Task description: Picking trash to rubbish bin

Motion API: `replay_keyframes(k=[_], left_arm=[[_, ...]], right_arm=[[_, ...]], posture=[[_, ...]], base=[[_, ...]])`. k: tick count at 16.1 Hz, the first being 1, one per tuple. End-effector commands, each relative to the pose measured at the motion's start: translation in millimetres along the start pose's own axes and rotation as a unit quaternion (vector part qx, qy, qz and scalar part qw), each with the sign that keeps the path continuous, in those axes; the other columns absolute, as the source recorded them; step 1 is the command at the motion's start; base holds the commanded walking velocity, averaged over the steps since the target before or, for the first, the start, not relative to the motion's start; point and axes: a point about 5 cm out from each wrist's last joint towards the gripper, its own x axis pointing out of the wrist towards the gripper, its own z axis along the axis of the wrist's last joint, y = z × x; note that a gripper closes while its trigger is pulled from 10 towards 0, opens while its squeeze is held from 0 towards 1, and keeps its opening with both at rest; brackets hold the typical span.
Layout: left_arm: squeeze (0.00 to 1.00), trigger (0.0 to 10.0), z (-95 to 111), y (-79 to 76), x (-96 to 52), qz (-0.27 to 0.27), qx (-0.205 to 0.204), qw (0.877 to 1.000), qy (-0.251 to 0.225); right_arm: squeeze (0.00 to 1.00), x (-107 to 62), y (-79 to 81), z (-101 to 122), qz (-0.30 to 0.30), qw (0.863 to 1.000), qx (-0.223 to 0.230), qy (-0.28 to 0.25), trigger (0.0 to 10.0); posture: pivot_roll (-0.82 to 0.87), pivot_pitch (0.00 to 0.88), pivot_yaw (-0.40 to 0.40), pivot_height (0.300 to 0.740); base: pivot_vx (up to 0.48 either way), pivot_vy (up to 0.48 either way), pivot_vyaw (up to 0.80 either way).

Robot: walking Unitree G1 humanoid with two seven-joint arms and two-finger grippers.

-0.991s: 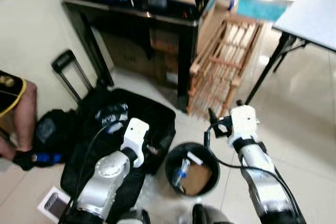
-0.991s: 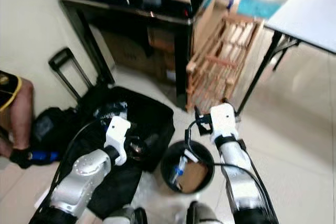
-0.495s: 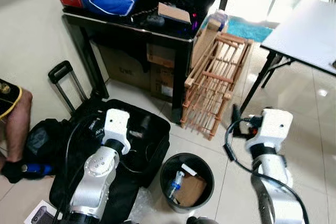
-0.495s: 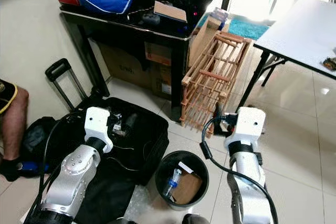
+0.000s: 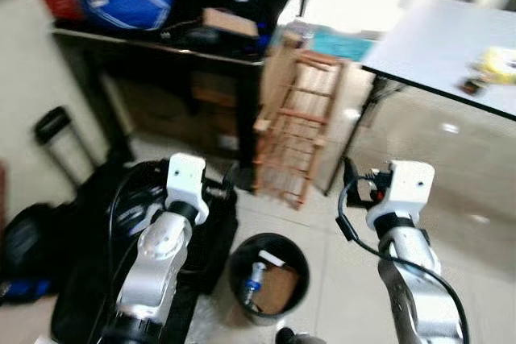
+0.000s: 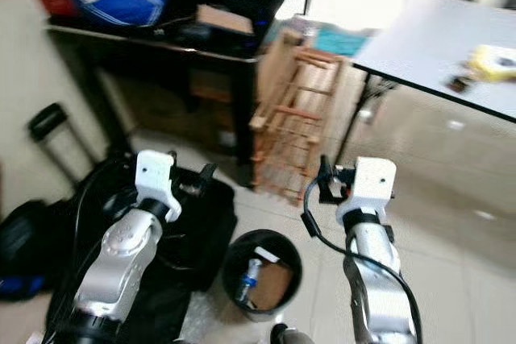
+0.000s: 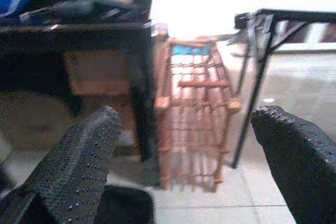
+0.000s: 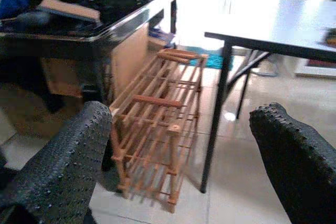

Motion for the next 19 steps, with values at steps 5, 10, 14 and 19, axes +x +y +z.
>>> replay_keyframes(k=[5, 10, 14, 19], left_arm=[[0.0, 10.0, -3, -7.8, 5.4, -0.027, -0.007, 1.0, 0.013], [0.0, 10.0, -4, -9.8, 7.7, -0.031, -0.018, 0.999, 0.018], [0.0, 10.0, -6, -10.1, 7.4, -0.034, -0.017, 0.999, 0.021], [0.0, 10.0, -7, -12.8, 10.3, -0.039, -0.017, 0.999, 0.023]], right_arm=[[0.0, 7.7, 0.2, 1, 0.0, 1.0, -0.002, 0.005, 10.0], [0.0, 8.6, 0.7, -1, 0.0, 1.0, -0.007, 0.008, 10.0], [0.0, 10.2, 1.3, -1, 0.0, 1.0, -0.009, 0.01, 10.0], [0.0, 13.6, -1.4, 1, -0.004, 1.0, -0.018, 0.005, 10.0]], posture=[[-0.04, 0.058, 0.01, 0.74], [-0.05, 0.058, 0.006, 0.74], [-0.05, 0.062, 0.01, 0.74], [-0.05, 0.058, 0.012, 0.74]], base=[[0.0, -0.116, -0.3], [0.0, -0.464, 0.0], [0.0, -0.48, 0.0], [0.0, -0.48, 0.0]])
